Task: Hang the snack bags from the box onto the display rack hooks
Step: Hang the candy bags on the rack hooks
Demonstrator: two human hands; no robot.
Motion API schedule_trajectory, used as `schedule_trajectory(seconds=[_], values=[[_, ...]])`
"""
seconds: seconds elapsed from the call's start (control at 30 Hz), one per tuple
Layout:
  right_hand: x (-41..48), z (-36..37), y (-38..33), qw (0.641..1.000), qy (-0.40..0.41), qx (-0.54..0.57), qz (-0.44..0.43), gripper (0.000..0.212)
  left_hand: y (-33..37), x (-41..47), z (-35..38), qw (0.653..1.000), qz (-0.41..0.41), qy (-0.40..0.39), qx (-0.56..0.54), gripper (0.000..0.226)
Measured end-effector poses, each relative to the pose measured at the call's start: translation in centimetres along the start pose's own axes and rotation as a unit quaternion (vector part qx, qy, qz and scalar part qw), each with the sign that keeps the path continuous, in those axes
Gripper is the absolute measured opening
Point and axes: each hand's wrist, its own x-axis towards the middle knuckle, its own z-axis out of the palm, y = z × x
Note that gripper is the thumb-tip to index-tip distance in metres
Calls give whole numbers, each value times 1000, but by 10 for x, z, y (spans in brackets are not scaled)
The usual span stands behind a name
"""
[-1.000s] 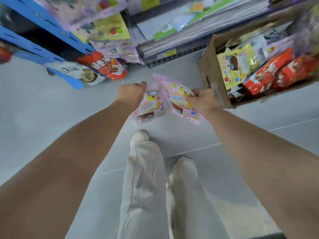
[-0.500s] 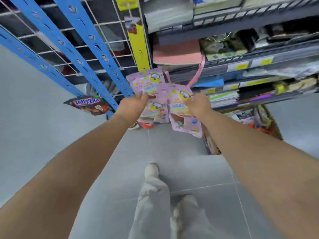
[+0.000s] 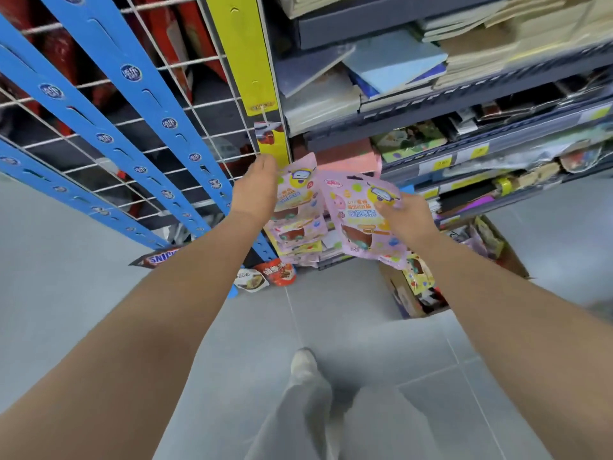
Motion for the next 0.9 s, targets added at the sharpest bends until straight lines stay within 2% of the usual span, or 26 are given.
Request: schedule_trajectory(seconds=[0.07,0.13,0.2,0.3,0.4,0.53,0.8,0.9], values=[[5,3,1,999,-44,-4,3,25,-3,8,8,999,3,13,-46,15],[15,9,5,996,-92,1,14,31,-4,16,16,996,-5,28,-86,15],[22,16,4,991,-130,-17,5,26,-5,23,22,991,-21,56,-119,16],[43,27,5,990,-142,-28,3,40,-4,31,31,982,-41,90,-158,14],[55,36,2,989,-140,-45,11,45,-2,28,40,962,-79,121,-230,11],[66,42,-9,985,-165,-41,9,30,6,28,40,922,-180,136,-315,11],[79,53,-22,979,-189,-51,-57,24,17,43,33,878,-340,117,-315,19],[85,56,-22,978,-183,-67,-77,24,27,46,34,856,-409,126,-291,29]])
